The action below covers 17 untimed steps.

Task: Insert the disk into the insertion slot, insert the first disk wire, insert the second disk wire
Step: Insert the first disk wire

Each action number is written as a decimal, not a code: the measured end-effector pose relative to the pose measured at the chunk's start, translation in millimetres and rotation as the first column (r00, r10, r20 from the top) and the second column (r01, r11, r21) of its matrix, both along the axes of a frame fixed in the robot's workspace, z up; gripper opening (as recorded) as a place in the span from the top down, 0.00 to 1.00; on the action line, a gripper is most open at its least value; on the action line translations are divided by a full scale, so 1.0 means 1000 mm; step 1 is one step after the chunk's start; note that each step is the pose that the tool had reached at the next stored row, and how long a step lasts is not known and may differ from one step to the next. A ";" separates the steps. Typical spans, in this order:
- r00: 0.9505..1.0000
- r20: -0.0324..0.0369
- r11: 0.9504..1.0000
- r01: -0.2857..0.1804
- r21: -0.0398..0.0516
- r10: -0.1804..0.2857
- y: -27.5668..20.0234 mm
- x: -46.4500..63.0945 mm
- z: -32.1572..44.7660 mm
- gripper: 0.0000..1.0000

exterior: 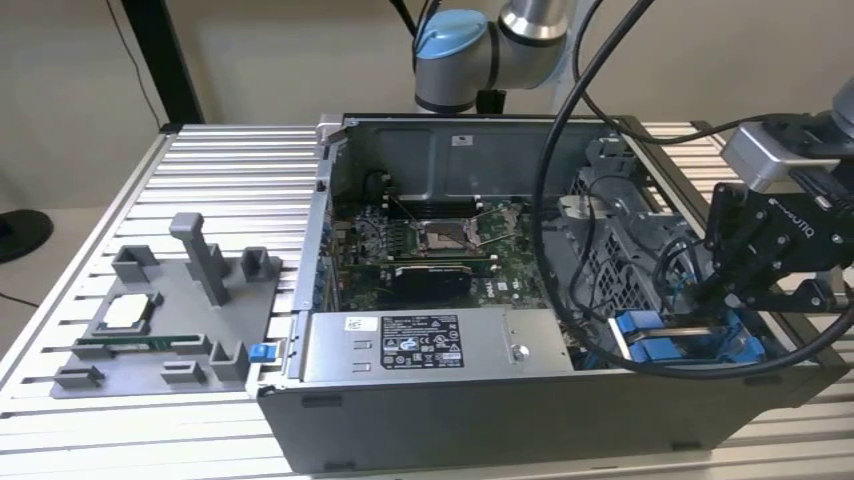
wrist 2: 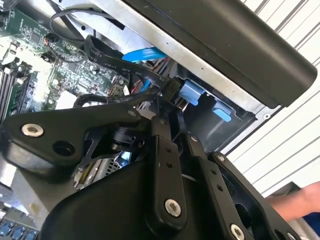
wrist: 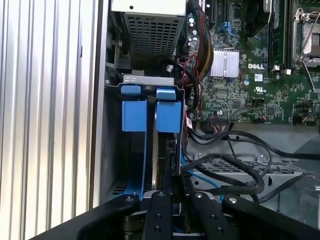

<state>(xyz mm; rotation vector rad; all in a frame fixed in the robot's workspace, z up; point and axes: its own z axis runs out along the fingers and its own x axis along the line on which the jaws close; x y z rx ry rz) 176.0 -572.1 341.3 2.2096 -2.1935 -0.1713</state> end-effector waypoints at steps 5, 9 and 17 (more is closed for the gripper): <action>1.000 0.000 1.000 0.021 0.000 -0.021 0.0000 0.000 -0.0008 1.00; 0.999 0.000 0.999 0.036 0.000 -0.036 0.0000 0.000 -0.0015 1.00; 0.998 0.000 0.998 0.055 0.000 -0.055 0.0000 0.000 -0.0042 1.00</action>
